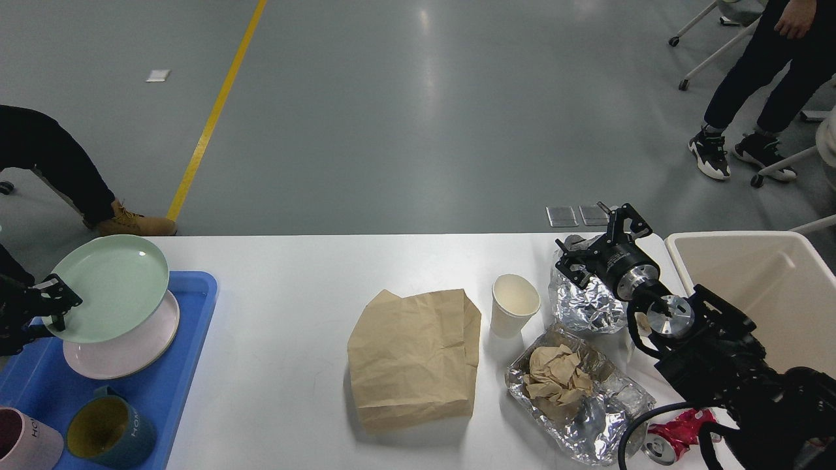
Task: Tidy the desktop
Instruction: 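Lower the green plate onto the pink plate and release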
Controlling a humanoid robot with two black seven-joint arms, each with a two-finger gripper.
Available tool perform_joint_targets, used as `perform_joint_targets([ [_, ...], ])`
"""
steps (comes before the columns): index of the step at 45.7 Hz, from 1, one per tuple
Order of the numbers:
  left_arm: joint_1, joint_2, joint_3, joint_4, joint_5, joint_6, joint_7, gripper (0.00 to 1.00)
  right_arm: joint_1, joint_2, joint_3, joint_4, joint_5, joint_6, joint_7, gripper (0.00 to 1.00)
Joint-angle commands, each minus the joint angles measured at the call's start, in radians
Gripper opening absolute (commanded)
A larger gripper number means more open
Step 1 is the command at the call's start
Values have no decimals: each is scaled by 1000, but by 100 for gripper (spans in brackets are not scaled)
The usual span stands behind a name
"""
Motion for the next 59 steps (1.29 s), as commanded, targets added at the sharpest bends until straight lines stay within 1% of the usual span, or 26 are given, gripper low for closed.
perform_joint_targets([
  [1,17,-11,-1,14,5,83,2,0,0,0,0,0,0,0,0,100],
  [9,58,-35,-15,15,61,188,2,0,0,0,0,0,0,0,0,100],
  [17,66,-55,-20,17,77,223,4,0,0,0,0,0,0,0,0,100],
  [28,110,-98,-18,17,112,332,7,2,0,0,0,0,0,0,0,100],
  [33,127,-106,-18,17,123,361,11,2,0,0,0,0,0,0,0,100],
  [40,135,-134,-18,17,152,373,14,3,0,0,0,0,0,0,0,100],
  [43,135,-143,-17,17,152,375,14,6,0,0,0,0,0,0,0,100],
  [47,136,-144,-18,17,153,382,14,14,0,0,0,0,0,0,0,100],
  [53,136,-147,-20,14,153,422,14,36,0,0,0,0,0,0,0,100],
  [57,136,-146,-20,9,153,441,14,42,0,0,0,0,0,-1,0,100],
  [59,136,-144,-20,9,153,445,14,47,0,0,0,0,0,0,0,100],
])
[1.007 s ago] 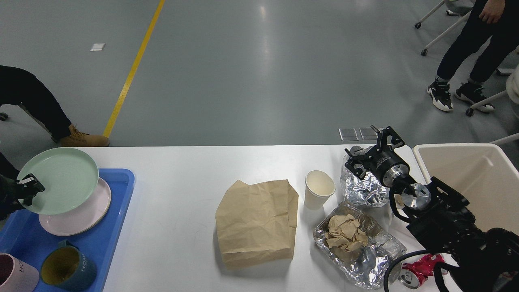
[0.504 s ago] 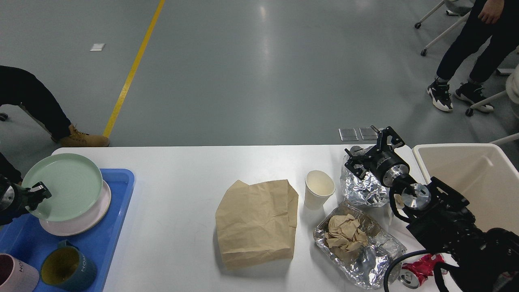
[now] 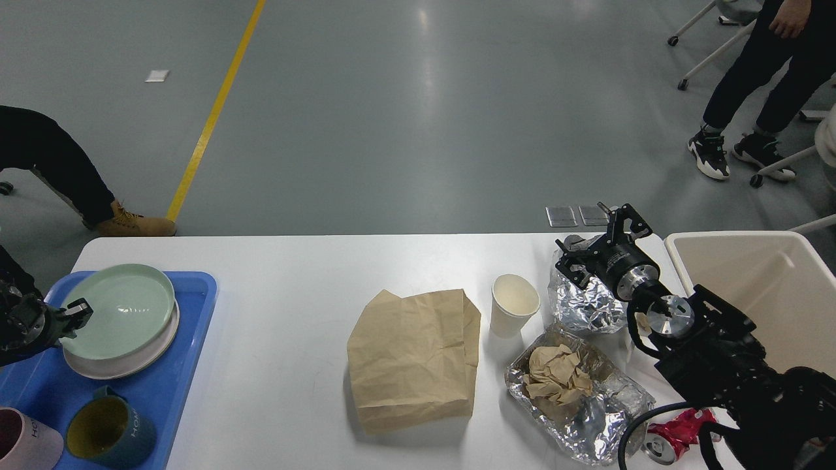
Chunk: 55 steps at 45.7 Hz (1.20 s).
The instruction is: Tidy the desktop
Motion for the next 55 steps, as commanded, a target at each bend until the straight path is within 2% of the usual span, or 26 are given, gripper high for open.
perform_joint_targets([
  [1,0,2,0,-3,0,22,0,49,0,0,0,0,0,0,0,100],
  [4,-2,10,0,-8,0,27,0,54,0,0,0,0,0,0,0,100],
  [9,-12,10,-10,-17,0,25,0,68,0,0,0,0,0,0,0,100],
  [12,-29,22,-20,-34,0,19,0,81,0,0,0,0,0,0,0,100],
  [15,-64,51,-22,-55,1,10,-2,90,0,0,0,0,0,0,0,100],
  [23,-221,169,-14,-204,3,-16,0,96,0,0,0,0,0,0,0,100],
  [25,-276,212,-10,-252,11,-56,14,96,0,0,0,0,0,0,0,100],
  [29,-376,278,-7,-281,18,-171,73,96,0,0,0,0,0,0,0,100],
  [33,-457,324,-7,-278,23,-272,179,96,0,0,0,0,0,0,0,100],
  [36,-521,337,-8,-275,23,-308,268,96,0,0,0,0,1,0,0,100],
  [39,-586,337,-7,-275,23,-308,353,96,0,0,0,0,0,0,0,100],
  [43,-637,337,-10,-270,21,-309,428,96,0,0,0,0,0,0,0,100],
  [45,-653,337,-17,-267,21,-311,445,96,0,0,0,0,0,0,0,100],
  [51,-698,346,-39,-261,11,-305,443,96,0,0,0,0,0,0,0,100],
  [55,-730,399,-149,-259,11,-305,443,96,0,0,0,0,0,0,0,100],
])
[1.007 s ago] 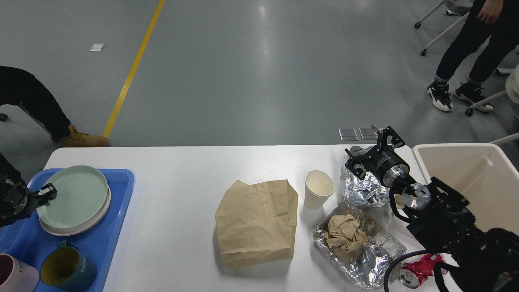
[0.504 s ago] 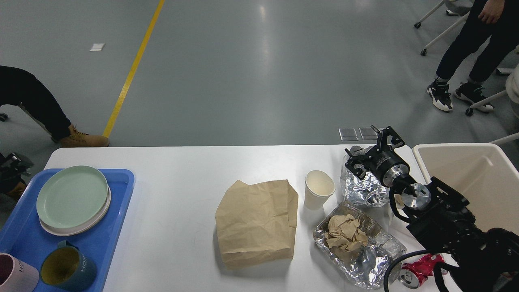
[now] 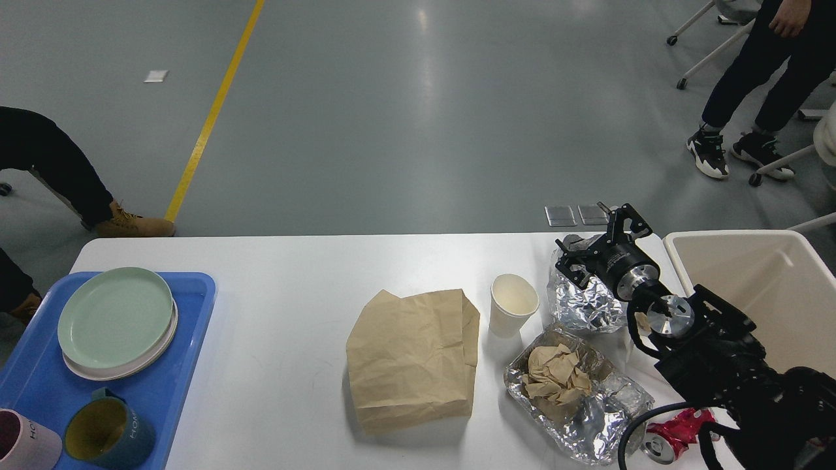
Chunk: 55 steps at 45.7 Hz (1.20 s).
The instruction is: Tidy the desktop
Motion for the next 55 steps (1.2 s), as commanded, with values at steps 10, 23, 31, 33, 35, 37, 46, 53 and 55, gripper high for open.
perform_joint_targets([
  [10,-8,155,-501,3,-5,0,-7,97,0,0,0,0,1,0,0,100],
  [23,203,74,-954,6,-29,134,-117,97,0,0,0,0,1,0,0,100],
  [31,395,15,-1300,6,-26,306,-277,97,0,0,0,0,0,0,0,100],
  [33,426,-18,-1373,8,-31,351,-283,97,0,0,0,0,0,0,0,100],
  [35,455,-47,-1447,18,-33,372,-285,97,0,0,0,0,0,0,0,100],
  [37,484,-69,-1519,28,-33,382,-283,97,0,0,0,0,0,0,0,100],
  [46,593,-156,-1811,54,-34,391,-285,97,0,0,0,0,0,0,0,100],
  [53,658,-229,-1970,60,-30,391,-283,97,0,0,0,0,1,0,0,100],
  [55,682,-233,-1974,60,-30,391,-285,97,0,0,0,0,0,0,0,100],
])
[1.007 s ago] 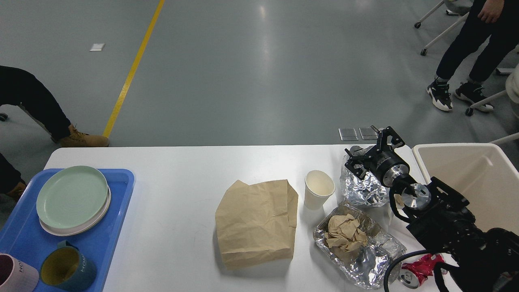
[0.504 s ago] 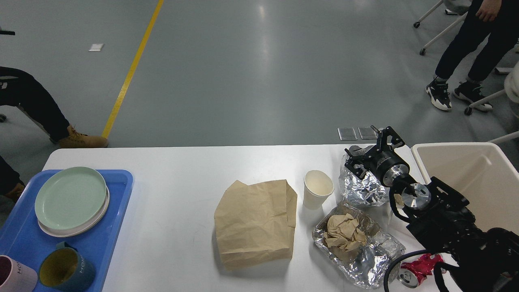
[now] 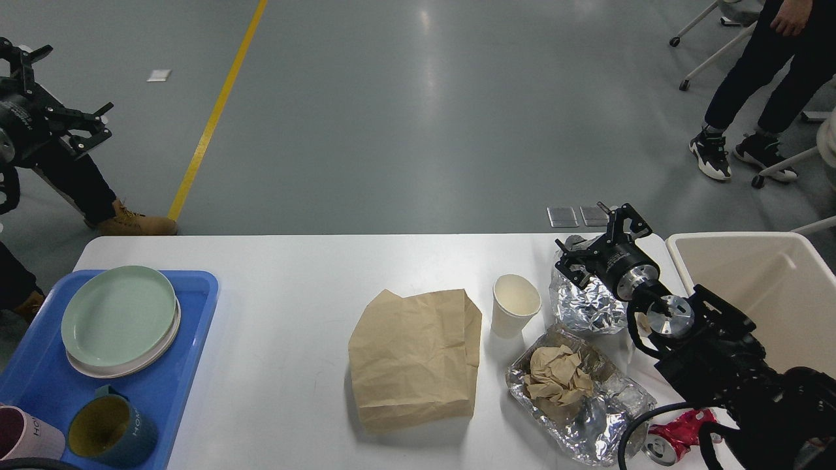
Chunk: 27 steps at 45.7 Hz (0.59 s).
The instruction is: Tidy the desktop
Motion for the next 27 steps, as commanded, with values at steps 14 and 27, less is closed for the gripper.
perform_joint_targets([
  [14,119,-90,-72,2,1,-6,-32,97,0,0,0,0,0,0,0,100],
  [27,135,-229,-52,2,10,-11,-351,97,-2,0,0,2,0,0,0,100],
])
